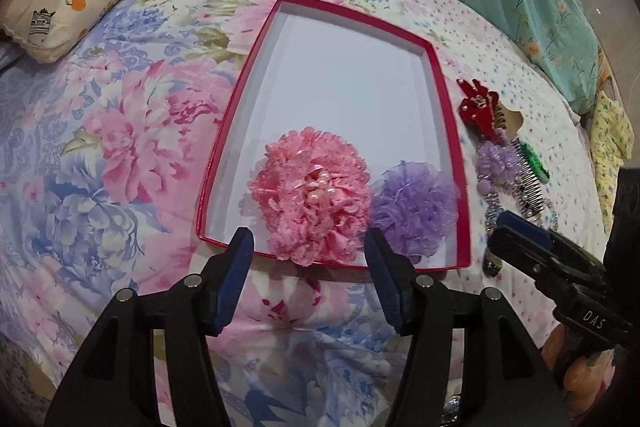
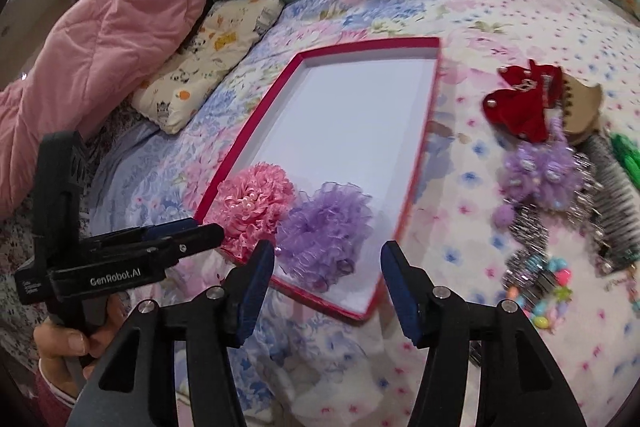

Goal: Organize jewelry
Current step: 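Open both tools to release the two flowers inside the tray and withdraw, then grasp the red bow clip with the left tool while the right tool grasps the tan claw clip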

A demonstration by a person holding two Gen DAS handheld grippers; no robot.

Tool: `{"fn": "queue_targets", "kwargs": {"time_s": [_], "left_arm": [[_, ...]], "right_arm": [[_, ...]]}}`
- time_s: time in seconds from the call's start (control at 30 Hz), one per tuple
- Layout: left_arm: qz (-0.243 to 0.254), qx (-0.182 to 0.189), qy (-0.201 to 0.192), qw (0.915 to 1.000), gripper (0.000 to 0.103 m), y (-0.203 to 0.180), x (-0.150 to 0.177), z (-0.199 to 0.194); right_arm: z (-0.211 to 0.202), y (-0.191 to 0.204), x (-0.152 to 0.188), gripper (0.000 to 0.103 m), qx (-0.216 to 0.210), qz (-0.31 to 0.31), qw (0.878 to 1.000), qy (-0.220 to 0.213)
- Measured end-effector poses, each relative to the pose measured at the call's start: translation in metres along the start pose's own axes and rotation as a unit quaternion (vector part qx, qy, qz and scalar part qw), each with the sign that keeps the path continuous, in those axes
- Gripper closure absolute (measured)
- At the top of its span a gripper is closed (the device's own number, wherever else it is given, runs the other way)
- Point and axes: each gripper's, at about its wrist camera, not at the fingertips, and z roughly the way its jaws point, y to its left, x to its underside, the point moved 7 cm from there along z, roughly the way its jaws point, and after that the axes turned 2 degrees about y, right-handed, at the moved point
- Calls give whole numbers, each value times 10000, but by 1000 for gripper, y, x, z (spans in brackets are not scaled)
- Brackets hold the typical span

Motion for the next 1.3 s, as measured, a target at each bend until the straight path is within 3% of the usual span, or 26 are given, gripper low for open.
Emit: {"fn": "queue_targets", "kwargs": {"time_s": [0.4,0.77,1.1,1.3], "left_arm": [[331,228,-133,9991,46,-46,-3,-12],[670,402,-22,9969,46,-88,-2,-3],[930,504,17,9944,46,-120,-11,7],[1116,578,38,9921,46,-144,-24,22]], "right_arm": [[-64,-61,19,45,215,617,9969,-447],[-103,-124,38,45,592,1136,9892,-712],[-119,-156,32,45,806,1379,9831,-899],[-114,-165,10,46,809,1406,9814,-1026]]}}
